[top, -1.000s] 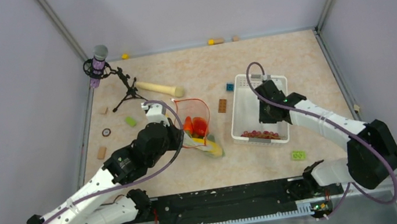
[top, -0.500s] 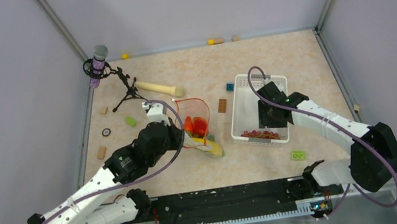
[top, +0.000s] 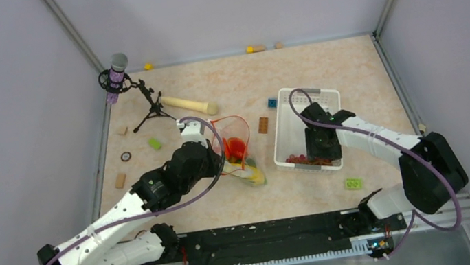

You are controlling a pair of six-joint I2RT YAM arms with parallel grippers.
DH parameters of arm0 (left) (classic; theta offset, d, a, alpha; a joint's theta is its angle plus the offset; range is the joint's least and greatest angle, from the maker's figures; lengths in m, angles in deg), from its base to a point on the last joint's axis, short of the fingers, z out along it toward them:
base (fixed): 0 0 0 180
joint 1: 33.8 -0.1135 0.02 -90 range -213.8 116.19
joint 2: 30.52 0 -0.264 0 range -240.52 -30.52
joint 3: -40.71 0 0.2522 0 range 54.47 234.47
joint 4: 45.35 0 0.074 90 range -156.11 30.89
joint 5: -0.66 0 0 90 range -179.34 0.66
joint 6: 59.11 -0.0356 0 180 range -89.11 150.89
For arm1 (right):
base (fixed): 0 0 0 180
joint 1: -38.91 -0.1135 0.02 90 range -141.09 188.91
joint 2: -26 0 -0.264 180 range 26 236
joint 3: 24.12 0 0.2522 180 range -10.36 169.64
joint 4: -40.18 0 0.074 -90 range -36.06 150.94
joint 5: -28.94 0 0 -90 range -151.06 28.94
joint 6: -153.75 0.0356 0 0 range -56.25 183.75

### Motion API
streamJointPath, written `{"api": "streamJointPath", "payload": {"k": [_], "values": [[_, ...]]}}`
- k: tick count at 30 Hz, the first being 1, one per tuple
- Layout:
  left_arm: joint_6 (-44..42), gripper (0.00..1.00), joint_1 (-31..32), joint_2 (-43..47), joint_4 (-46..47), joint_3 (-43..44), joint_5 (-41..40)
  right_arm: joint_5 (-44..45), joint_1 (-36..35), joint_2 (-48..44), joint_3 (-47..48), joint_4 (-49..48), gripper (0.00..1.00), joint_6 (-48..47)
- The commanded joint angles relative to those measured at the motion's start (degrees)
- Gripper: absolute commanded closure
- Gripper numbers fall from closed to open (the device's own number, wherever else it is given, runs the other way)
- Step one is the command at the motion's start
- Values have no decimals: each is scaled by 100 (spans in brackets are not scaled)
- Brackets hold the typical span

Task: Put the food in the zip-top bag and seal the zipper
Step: Pick up the fake fruit from the bin.

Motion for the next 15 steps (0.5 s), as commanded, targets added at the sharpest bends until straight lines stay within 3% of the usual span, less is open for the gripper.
{"api": "streamJointPath", "payload": {"k": [1, 9, 15], "values": [[-36, 100, -15, 45, 164, 119, -14, -180, 61, 301, -34, -230, 49, 62], [-30, 100, -15, 52, 159, 112, -54, -310, 61, 341, -111, -426, 97, 61], [-31, 100, -15, 56, 156, 109, -69, -248, 61, -8, -103, -425, 100, 44]]}}
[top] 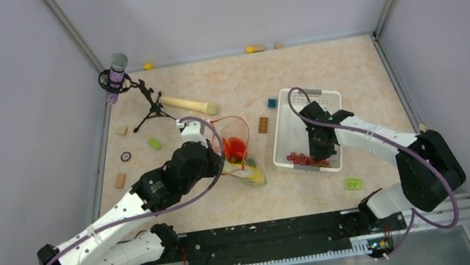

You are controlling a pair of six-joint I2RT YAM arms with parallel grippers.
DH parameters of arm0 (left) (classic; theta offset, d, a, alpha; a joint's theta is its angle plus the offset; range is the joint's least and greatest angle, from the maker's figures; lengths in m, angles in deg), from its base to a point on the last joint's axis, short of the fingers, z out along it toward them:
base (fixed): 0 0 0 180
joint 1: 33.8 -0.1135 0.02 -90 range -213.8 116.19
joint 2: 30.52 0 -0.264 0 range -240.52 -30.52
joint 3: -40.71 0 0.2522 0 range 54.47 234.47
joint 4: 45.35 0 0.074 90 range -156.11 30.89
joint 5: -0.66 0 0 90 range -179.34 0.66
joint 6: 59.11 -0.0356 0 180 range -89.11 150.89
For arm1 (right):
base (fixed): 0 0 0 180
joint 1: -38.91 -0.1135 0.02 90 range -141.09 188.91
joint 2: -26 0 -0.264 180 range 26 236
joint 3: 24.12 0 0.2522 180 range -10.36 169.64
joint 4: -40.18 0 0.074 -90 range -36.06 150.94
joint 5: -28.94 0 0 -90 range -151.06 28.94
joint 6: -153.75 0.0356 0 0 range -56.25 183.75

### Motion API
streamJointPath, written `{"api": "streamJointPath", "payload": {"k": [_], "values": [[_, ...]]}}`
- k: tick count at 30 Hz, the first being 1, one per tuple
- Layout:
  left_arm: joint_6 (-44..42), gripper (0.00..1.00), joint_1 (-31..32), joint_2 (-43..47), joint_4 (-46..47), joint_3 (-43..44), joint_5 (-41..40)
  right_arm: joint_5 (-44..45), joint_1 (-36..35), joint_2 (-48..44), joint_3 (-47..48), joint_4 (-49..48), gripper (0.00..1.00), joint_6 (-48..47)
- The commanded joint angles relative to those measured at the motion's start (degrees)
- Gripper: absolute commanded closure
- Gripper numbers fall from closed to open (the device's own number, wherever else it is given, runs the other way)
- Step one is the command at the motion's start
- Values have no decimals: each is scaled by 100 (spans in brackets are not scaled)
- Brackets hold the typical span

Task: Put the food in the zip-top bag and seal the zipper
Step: Pick up the fake fruit from the bin, then place the fake fruit in the zipper food storage bag.

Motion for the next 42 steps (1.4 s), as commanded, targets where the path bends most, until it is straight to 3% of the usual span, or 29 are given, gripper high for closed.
{"api": "streamJointPath", "payload": {"k": [1, 24, 32, 42], "values": [[-39, 100, -13, 59, 161, 111, -61, -13, 46, -359, -78, -40, 100, 22], [-57, 100, -15, 654, 436, -40, 227, 1042, 46, -3451, -348, -1796, 100, 68], [-40, 100, -12, 892, 490, 148, 344, 207, 48, -3814, -141, -2518, 100, -84], [-36, 100, -15, 525, 560, 326, 372, -1730, -141, -2847, 1067, -3427, 100, -970]]}}
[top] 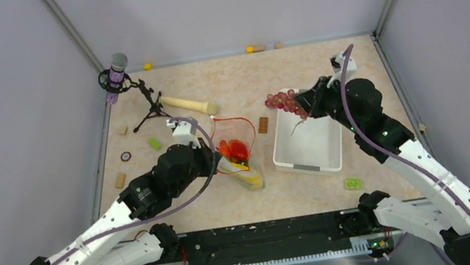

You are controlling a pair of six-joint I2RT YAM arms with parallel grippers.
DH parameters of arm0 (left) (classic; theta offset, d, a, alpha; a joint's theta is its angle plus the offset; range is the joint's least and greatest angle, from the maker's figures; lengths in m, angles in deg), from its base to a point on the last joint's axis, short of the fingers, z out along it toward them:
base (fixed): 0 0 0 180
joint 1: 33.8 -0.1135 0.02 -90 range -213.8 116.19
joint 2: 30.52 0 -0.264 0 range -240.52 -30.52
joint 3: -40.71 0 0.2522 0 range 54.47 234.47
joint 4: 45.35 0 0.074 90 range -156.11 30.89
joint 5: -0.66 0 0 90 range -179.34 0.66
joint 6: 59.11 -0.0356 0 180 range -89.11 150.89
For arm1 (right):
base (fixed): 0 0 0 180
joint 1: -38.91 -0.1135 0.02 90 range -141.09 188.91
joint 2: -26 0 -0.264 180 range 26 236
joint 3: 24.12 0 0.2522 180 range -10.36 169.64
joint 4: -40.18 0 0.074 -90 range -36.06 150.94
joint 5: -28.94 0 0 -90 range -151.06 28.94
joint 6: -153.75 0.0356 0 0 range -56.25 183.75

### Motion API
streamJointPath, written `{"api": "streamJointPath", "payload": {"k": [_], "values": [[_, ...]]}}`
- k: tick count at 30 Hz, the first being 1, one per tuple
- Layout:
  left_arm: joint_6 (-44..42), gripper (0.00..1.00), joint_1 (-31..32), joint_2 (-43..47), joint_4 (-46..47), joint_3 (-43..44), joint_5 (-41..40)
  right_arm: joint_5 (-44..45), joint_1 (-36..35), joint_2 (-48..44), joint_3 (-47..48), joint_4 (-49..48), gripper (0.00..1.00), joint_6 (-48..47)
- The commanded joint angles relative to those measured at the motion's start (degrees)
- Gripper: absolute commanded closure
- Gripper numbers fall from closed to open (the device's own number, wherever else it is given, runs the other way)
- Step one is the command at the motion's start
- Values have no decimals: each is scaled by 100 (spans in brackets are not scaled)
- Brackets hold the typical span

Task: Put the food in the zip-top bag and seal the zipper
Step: Place the fake fruit in the zipper food storage bag.

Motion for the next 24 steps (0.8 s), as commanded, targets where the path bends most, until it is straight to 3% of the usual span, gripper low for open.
{"api": "streamJointPath", "payload": {"k": [1, 7, 12, 19, 24], "values": [[-42, 100, -15, -125, 412, 291, 55, -1024, -267, 388, 799, -891, 100, -774], [-69, 100, -15, -121, 470, 237, 101, -857, -1279, 1154, 1707, -719, 100, -1966], [-64, 100, -15, -12, 529, 160, 101, -116, -1956, 1732, 2516, 125, 100, -2533], [-65, 100, -15, 102, 560, 105, 173, 211, -2646, 2090, 2879, 735, 100, -3306], [-62, 100, -15, 125, 559, 77, 193, 1313, -3293, 2657, 3088, 951, 100, -3908]]}}
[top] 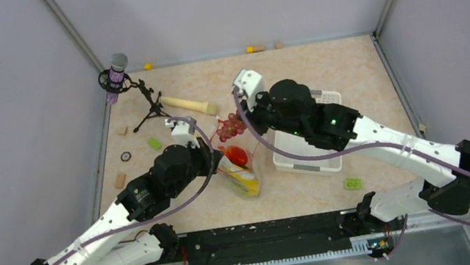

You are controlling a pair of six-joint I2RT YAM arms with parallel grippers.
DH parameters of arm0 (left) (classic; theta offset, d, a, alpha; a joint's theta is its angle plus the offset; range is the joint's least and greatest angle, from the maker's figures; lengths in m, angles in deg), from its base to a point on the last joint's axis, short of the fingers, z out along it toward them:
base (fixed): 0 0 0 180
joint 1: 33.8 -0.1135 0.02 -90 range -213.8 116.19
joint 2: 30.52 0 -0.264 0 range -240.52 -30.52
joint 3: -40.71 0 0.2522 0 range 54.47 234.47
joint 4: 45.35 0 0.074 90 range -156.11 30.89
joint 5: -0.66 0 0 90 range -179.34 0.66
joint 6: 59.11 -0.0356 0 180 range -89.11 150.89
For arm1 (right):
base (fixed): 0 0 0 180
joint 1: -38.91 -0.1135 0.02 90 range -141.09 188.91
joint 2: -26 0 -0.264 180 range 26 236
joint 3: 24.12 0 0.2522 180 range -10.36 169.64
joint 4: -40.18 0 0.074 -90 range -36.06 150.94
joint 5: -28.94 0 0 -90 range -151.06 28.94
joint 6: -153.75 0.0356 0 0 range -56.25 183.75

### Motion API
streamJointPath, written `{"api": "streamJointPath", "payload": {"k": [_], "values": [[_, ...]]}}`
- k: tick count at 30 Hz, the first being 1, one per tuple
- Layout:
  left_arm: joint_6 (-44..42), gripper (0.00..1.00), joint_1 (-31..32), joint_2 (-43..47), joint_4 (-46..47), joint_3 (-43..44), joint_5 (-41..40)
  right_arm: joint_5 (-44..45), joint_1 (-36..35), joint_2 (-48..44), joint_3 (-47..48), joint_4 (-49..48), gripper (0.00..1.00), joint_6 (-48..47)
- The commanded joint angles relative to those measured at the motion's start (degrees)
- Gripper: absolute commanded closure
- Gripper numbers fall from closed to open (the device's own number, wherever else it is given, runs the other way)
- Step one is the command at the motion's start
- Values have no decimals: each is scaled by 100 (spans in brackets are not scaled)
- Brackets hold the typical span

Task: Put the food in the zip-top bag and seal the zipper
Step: Place the fake fruit in the zipper food storage bag.

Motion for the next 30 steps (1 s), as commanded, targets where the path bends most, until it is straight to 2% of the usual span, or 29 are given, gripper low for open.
{"api": "streamJointPath", "payload": {"k": [1, 7, 19, 20, 23, 25, 30], "values": [[-46, 100, -15, 109, 369, 18, 54, 1197, -527, 482, 411, 200, 100, -793], [-64, 100, -15, 184, 373, -52, 17, 1542, -898, 780, 384, 207, 100, -1256], [-68, 100, -15, 299, 382, -199, -46, 1009, -1213, 1529, 521, 211, 100, -1323], [-68, 100, -15, 300, 376, -210, -46, 914, -1220, 1570, 533, 197, 95, -1277], [-75, 100, -15, 311, 375, -233, -58, 739, -1217, 1581, 535, 181, 71, -1112], [-65, 100, -15, 313, 380, -245, -81, 757, -1216, 1535, 510, 123, 60, -898], [-60, 100, -15, 361, 377, -285, -117, 875, -1218, 1173, 266, -201, 42, -447]]}}
